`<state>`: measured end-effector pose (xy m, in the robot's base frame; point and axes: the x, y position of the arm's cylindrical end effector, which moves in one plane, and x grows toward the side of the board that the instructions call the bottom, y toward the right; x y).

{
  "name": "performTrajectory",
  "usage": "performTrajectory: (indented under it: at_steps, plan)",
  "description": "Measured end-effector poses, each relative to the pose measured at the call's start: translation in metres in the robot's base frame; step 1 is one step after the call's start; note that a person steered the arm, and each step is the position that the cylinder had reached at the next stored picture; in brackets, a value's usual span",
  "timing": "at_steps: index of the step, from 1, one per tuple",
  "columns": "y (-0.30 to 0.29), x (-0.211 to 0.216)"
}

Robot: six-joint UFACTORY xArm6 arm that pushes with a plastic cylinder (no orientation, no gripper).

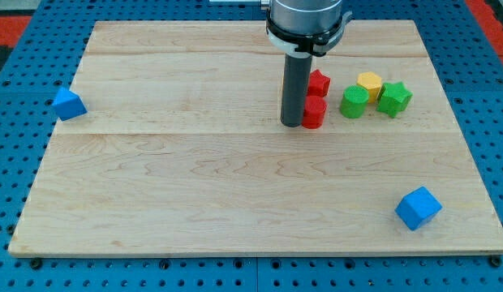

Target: Move the cube into the triangle

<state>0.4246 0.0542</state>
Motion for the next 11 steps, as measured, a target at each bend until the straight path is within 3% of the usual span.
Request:
performTrajectory:
  at_steps: [2, 3, 4, 5, 6, 7, 8, 9, 11]
  plan:
    - [0.043, -0.013]
    - [0.043, 0.039]
    - [0.093, 0.1]
    - [0.191, 0.114]
    - [0.246, 0.124]
    - [0.222, 0.177]
    - [0.138, 0.178]
    - [0.113, 0.127]
    - [0.161, 0.104]
